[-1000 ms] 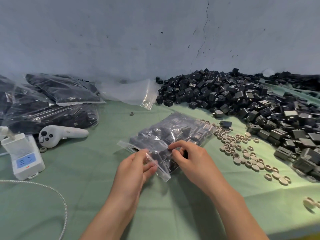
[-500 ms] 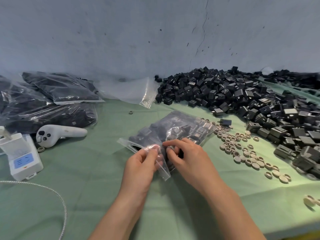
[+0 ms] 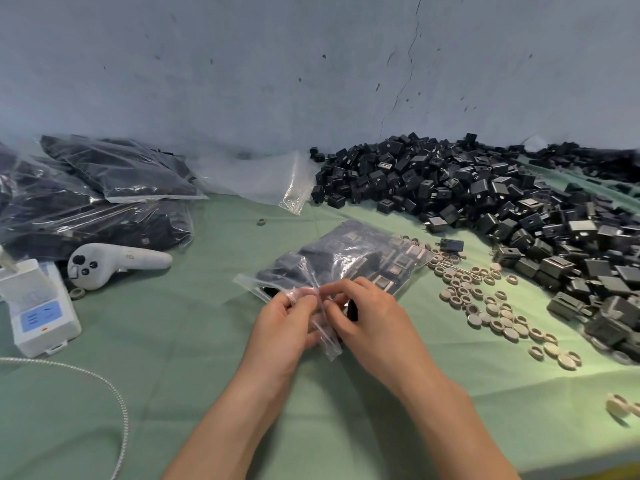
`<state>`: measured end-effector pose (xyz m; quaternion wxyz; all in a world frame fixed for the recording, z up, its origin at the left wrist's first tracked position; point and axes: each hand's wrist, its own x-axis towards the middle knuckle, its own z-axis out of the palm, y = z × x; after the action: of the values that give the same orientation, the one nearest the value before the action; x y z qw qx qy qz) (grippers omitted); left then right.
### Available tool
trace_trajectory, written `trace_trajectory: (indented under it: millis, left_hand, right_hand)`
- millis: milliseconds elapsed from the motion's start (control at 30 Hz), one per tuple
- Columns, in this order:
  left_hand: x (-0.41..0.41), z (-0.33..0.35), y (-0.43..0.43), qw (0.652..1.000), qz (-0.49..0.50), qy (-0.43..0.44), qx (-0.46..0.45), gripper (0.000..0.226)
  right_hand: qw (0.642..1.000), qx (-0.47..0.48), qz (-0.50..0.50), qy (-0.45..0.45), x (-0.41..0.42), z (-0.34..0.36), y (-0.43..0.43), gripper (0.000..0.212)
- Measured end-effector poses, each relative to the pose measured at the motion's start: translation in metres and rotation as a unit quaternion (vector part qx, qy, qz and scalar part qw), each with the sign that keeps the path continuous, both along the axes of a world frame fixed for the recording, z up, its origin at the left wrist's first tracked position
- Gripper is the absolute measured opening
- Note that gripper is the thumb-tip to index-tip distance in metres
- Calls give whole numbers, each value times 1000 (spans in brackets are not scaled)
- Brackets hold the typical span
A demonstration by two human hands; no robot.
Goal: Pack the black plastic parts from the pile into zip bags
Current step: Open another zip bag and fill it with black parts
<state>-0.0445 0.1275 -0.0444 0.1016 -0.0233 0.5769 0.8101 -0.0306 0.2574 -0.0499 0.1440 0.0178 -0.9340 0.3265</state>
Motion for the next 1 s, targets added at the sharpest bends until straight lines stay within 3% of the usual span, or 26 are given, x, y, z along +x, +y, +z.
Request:
trace_trajectory:
  millis: [100,167,300,500,633,767,900,1000]
  left_hand:
    - [-3,-1,-8,999,46,1,-27,18]
    - [-4,-2,-10,997,73,-15,11,15]
    - [-4,3,0,991,45,-48,120,10]
    - [-10,5,5,988,-5,-40,152,12]
    - [-12,7,-1,983,-7,-60,173,10]
    - [-8,6,-17,988,96,-73,95,11]
    - [-1,3,-33,950,258,55,-165,8]
    - [9,12,-25,980,142,95,-98,7]
  right_hand:
    - [1000,-17,2,5,-1,1,4,19]
    - [1000,-20,3,-3,-1,1,6,21]
    - [1000,-20,14,-19,0,1,4,23]
    - [999,-29,14,-19,0,2,4,27]
    - [988,-157,-4,-8,0,5,2,19]
    - [938,-346,-22,-29,-3,17,5,30]
    - [897,-440,34,-38,2,26,3,37]
    - [902,-421,98,-17,5,27,-8,43]
